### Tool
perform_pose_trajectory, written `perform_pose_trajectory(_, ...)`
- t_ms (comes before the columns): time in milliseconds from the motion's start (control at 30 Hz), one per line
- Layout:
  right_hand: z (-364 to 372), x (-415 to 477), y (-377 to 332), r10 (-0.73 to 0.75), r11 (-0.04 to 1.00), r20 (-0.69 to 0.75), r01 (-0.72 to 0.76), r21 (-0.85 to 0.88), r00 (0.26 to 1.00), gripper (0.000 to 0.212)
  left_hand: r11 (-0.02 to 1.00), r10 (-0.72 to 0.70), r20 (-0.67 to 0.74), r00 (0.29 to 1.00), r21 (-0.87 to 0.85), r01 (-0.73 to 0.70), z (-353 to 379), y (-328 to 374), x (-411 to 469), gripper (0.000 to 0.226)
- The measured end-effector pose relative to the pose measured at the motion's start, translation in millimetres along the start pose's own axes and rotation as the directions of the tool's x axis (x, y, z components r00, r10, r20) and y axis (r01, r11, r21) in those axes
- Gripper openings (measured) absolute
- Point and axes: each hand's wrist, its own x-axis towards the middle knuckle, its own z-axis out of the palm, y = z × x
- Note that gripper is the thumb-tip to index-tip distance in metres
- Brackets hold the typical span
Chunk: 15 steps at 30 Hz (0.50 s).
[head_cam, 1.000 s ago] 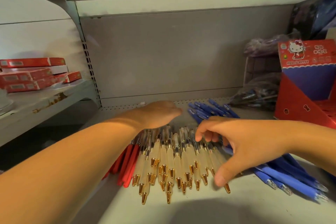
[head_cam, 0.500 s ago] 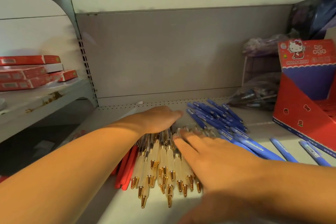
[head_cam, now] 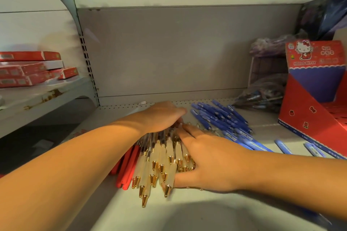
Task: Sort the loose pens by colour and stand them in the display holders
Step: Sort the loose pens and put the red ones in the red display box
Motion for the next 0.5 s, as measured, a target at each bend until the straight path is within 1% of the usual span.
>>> perform_pose_trajectory(67,0,2,4,-0.023,1.000,-0.008,0.024,0.010,1.000,0.096,0.997,0.029,-0.005,1.000,0.067,-0.028,5,-1,0,0.054)
perform_pose_trajectory(133,0,2,9,-0.042,0.999,0.008,0.042,0.014,0.999,0.098,0.996,0.020,-0.015,1.000,0.091,-0.018,6,-3,1,0.058)
perform_pose_trajectory(167,-2,2,11,-0.061,0.998,0.039,0.060,0.031,0.997,0.101,0.996,0.009,-0.019,1.000,0.086,-0.007,5,-5,0,0.057)
perform_pose_trajectory(233,-13,1,16,-0.123,0.986,0.134,0.105,0.129,0.983,0.106,0.997,0.003,0.000,1.000,0.083,-0.003,2,-6,0,0.057)
perform_pose_trajectory(300,-32,0,25,-0.153,0.970,0.228,0.102,0.220,0.961,0.101,0.995,0.013,0.036,0.999,0.100,-0.017,1,-5,2,0.057)
perform_pose_trajectory(333,-42,-2,30,-0.134,0.975,0.268,0.078,0.209,0.954,0.097,0.992,0.009,0.048,0.999,0.129,-0.015,2,-4,3,0.053)
perform_pose_trajectory(400,-56,-4,43,-0.021,0.992,0.289,-0.017,0.127,0.957,0.086,0.982,-0.009,0.054,0.998,0.188,-0.001,0,2,2,0.040)
perform_pose_trajectory(433,-60,-3,49,0.045,0.990,0.271,-0.079,0.117,0.961,0.074,0.981,0.003,0.064,0.998,0.195,-0.016,-2,4,2,0.039)
perform_pose_trajectory(500,-61,1,63,0.178,0.963,0.208,-0.214,0.165,0.962,0.043,0.982,0.060,0.093,0.994,0.175,-0.076,-6,6,0,0.051)
